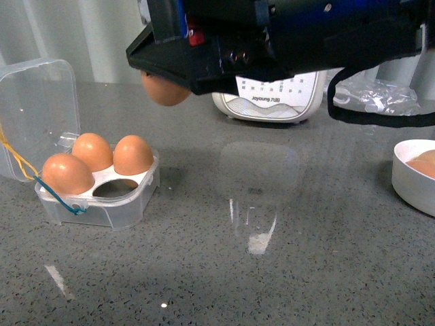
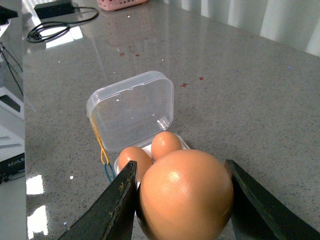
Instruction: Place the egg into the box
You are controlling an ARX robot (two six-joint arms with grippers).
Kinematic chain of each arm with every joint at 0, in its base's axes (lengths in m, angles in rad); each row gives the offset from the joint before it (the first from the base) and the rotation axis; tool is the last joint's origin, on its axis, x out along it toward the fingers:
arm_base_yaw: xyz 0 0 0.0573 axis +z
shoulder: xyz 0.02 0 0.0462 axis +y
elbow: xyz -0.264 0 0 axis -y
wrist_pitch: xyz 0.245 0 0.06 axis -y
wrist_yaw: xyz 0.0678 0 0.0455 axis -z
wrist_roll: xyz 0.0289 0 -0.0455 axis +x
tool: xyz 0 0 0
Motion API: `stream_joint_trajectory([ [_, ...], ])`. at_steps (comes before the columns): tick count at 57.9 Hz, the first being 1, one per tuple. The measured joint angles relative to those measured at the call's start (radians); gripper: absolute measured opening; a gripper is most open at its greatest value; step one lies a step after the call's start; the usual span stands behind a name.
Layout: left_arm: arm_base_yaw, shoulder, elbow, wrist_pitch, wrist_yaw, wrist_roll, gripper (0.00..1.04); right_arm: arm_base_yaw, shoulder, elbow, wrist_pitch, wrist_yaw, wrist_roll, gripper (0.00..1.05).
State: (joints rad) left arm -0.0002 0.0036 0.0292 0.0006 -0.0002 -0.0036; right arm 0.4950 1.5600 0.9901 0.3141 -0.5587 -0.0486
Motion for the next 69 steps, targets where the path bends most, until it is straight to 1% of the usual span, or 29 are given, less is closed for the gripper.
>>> stream_joint_trajectory([
  [4,0.0,0.0,0.0,0.0,0.0,0.0,0.98,0.004,0.018,0.002,0.0,-0.013,-0.011,0.44],
  [21,0.0,0.0,0.0,0.0,0.0,0.0,0.98,0.024,0.121,0.07,0.003,-0.007,-0.016,0.44],
  [35,0.0,0.0,0.0,0.0,0.0,0.0,0.98,0.071,0.191,0.127,0.002,0.005,-0.018,0.44],
  [50,0.0,0.0,0.0,0.0,0.0,0.0,0.98,0.115,0.212,0.134,0.001,0.021,-0.03,0.44],
  [69,0.0,0.0,0.0,0.0,0.0,0.0,0.98,0.12,0.232,0.132,-0.006,0.049,-0.069,0.44],
])
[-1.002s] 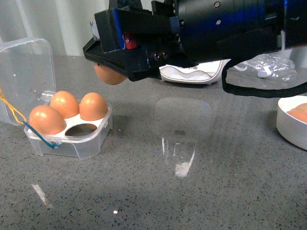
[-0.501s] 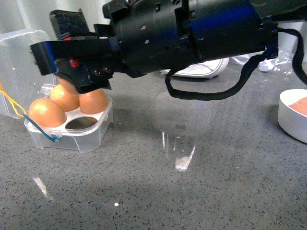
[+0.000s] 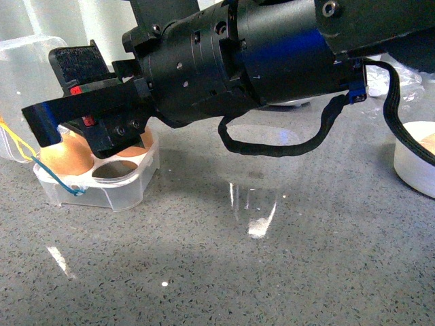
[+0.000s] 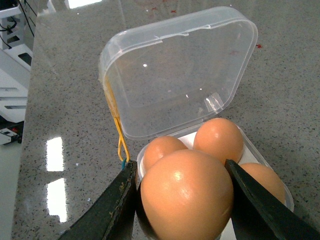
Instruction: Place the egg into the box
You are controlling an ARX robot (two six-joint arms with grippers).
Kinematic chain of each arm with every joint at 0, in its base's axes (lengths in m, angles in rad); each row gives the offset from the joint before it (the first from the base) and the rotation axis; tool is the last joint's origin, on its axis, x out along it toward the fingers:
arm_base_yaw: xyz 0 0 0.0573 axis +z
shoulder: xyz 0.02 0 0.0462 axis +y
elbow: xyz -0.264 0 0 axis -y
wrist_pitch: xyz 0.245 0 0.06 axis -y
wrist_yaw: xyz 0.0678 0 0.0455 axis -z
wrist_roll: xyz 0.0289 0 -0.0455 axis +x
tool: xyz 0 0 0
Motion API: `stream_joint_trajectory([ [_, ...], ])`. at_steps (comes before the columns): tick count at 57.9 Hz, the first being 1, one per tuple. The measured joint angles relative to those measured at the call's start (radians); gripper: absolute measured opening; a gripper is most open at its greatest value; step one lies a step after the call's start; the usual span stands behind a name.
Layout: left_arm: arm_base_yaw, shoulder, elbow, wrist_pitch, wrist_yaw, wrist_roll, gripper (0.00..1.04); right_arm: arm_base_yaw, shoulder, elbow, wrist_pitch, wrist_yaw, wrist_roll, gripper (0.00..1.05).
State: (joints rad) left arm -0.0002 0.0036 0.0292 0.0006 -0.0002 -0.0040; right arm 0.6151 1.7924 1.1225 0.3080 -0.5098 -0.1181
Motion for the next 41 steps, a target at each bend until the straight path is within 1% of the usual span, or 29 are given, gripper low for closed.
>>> stream_joint_trajectory([
  [12,0.0,0.0,0.0,0.0,0.0,0.0,0.98,0.0,0.009,0.0,-0.012,0.019,-0.018,0.44],
  [25,0.0,0.0,0.0,0.0,0.0,0.0,0.98,0.0,0.016,-0.007,-0.016,0.019,-0.022,0.45],
  [27,0.0,0.0,0.0,0.0,0.0,0.0,0.98,0.0,0.016,-0.007,-0.016,0.019,-0.025,0.48],
  [29,0.0,0.0,0.0,0.0,0.0,0.0,0.98,0.0,0.016,-0.008,-0.017,0.019,-0.026,0.55],
  [33,0.0,0.0,0.0,0.0,0.0,0.0,0.98,0.0,0.016,-0.007,-0.018,0.019,-0.027,0.64],
  [35,0.0,0.0,0.0,0.0,0.0,0.0,0.98,0.0,0.016,-0.008,-0.018,0.019,-0.027,0.71],
  [37,0.0,0.0,0.0,0.0,0.0,0.0,0.98,0.0,0.016,-0.008,-0.018,0.019,-0.028,0.75],
  [41,0.0,0.0,0.0,0.0,0.0,0.0,0.98,-0.001,0.016,-0.007,-0.018,0.018,-0.027,0.85],
])
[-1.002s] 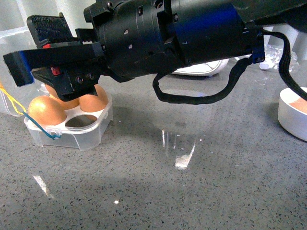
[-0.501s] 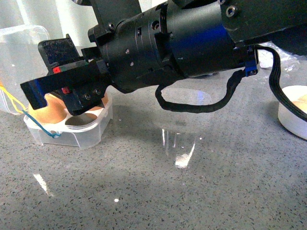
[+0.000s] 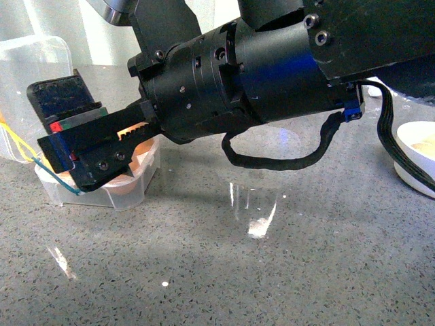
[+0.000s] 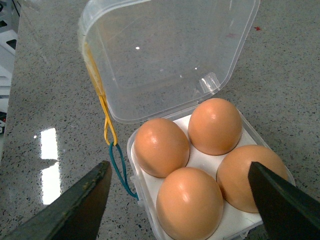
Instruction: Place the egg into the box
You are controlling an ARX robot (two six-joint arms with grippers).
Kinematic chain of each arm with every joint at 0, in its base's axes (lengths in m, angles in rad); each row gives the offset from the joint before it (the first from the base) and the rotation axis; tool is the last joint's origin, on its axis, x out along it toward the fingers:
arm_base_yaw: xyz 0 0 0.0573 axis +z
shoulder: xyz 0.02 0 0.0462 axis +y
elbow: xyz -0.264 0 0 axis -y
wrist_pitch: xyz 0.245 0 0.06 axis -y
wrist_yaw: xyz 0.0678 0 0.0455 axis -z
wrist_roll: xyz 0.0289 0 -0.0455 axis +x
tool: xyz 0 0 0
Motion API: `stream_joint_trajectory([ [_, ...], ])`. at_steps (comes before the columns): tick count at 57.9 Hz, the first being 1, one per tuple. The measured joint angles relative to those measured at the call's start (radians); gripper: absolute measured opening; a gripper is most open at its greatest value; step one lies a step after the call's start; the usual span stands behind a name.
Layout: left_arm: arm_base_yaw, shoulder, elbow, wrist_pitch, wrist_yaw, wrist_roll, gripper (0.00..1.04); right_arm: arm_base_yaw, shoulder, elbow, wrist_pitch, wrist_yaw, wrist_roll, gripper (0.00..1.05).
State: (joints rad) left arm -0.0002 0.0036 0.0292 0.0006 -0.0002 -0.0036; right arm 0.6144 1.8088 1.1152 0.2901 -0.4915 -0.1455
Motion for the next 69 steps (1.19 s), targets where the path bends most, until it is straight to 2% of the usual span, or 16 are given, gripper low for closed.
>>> stream_joint_trajectory([
  [6,0.0,0.0,0.0,0.0,0.0,0.0,0.98,-0.001,0.0,0.0,0.0,0.0,0.0,0.99],
  [24,0.0,0.0,0.0,0.0,0.0,0.0,0.98,-0.015,-0.036,-0.012,0.004,-0.003,0.01,0.98],
  [36,0.0,0.0,0.0,0.0,0.0,0.0,0.98,-0.069,-0.137,-0.043,0.014,0.002,0.039,0.98],
  [46,0.0,0.0,0.0,0.0,0.0,0.0,0.98,-0.167,-0.256,-0.127,0.046,0.0,0.076,0.98],
  [57,0.0,0.0,0.0,0.0,0.0,0.0,0.98,-0.313,-0.386,-0.237,0.071,0.017,0.115,0.98],
  [69,0.0,0.0,0.0,0.0,0.0,0.0,0.98,-0.515,-0.558,-0.375,0.079,0.17,0.118,0.98],
])
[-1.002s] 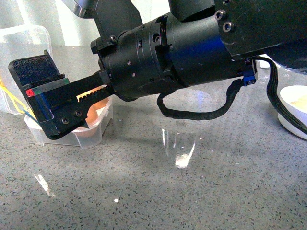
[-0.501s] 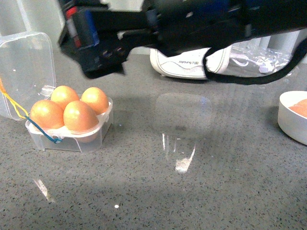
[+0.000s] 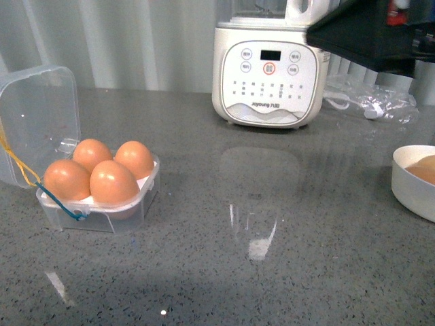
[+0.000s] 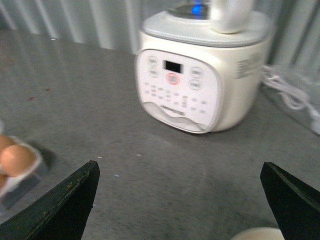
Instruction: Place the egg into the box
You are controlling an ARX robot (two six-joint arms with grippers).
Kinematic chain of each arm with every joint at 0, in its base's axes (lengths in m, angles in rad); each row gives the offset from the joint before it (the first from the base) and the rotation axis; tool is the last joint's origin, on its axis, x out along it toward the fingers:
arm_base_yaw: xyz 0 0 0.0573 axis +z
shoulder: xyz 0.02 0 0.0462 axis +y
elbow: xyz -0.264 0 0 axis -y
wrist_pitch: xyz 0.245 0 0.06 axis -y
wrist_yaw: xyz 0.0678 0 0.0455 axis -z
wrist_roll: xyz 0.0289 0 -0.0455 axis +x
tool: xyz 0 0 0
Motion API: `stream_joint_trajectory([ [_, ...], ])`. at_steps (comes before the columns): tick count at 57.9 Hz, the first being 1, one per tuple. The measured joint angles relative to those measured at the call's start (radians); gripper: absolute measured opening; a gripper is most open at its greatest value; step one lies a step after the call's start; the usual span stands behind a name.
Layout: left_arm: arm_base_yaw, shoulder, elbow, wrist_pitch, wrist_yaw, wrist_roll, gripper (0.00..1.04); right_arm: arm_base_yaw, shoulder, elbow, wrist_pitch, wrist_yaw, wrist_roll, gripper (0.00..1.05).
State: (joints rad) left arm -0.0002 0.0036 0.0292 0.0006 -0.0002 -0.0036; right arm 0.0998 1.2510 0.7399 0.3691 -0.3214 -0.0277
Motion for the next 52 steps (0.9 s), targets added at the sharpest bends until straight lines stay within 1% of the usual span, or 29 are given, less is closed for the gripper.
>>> stream_joint_trajectory([
  [6,0.0,0.0,0.0,0.0,0.0,0.0,0.98,-0.074,-0.082,-0.064,0.031,0.079,-0.042,0.98],
  [10,0.0,0.0,0.0,0.0,0.0,0.0,0.98,-0.153,-0.152,-0.127,0.086,0.167,-0.108,0.98],
  [13,0.0,0.0,0.0,0.0,0.0,0.0,0.98,-0.195,-0.179,-0.162,0.121,0.206,-0.142,0.98],
  [16,0.0,0.0,0.0,0.0,0.0,0.0,0.98,-0.254,-0.204,-0.222,0.197,0.264,-0.205,0.98],
  [19,0.0,0.0,0.0,0.0,0.0,0.0,0.98,-0.299,-0.217,-0.265,0.242,0.265,-0.24,0.98],
  [22,0.0,0.0,0.0,0.0,0.0,0.0,0.98,-0.345,-0.225,-0.298,0.245,0.247,-0.243,0.98],
  [25,0.0,0.0,0.0,0.0,0.0,0.0,0.98,-0.393,-0.226,-0.328,0.252,0.182,-0.216,0.95],
  [26,0.0,0.0,0.0,0.0,0.0,0.0,0.98,-0.412,-0.228,-0.343,0.259,0.13,-0.197,0.91],
  [27,0.0,0.0,0.0,0.0,0.0,0.0,0.98,-0.419,-0.23,-0.35,0.263,0.107,-0.176,0.89],
  [29,0.0,0.0,0.0,0.0,0.0,0.0,0.98,-0.438,-0.243,-0.386,0.279,0.036,-0.126,0.82],
  [30,0.0,0.0,0.0,0.0,0.0,0.0,0.98,-0.439,-0.248,-0.395,0.282,0.024,-0.106,0.81],
  [32,0.0,0.0,0.0,0.0,0.0,0.0,0.98,-0.439,-0.279,-0.441,0.291,-0.002,-0.056,0.72],
  [36,0.0,0.0,0.0,0.0,0.0,0.0,0.98,-0.421,-0.339,-0.502,0.292,0.009,-0.016,0.57],
  [37,0.0,0.0,0.0,0.0,0.0,0.0,0.98,-0.417,-0.346,-0.508,0.291,0.011,-0.014,0.56],
  [41,0.0,0.0,0.0,0.0,0.0,0.0,0.98,-0.388,-0.394,-0.544,0.28,0.045,0.002,0.43],
  [42,0.0,0.0,0.0,0.0,0.0,0.0,0.98,-0.383,-0.401,-0.549,0.278,0.05,0.003,0.41],
  [43,0.0,0.0,0.0,0.0,0.0,0.0,0.98,-0.37,-0.42,-0.562,0.272,0.064,0.006,0.36],
  [47,0.0,0.0,0.0,0.0,0.0,0.0,0.98,-0.335,-0.47,-0.593,0.251,0.097,0.012,0.22],
  [50,0.0,0.0,0.0,0.0,0.0,0.0,0.98,-0.319,-0.494,-0.606,0.241,0.113,0.014,0.15],
  [52,0.0,0.0,0.0,0.0,0.0,0.0,0.98,-0.304,-0.519,-0.618,0.229,0.127,0.015,0.07],
])
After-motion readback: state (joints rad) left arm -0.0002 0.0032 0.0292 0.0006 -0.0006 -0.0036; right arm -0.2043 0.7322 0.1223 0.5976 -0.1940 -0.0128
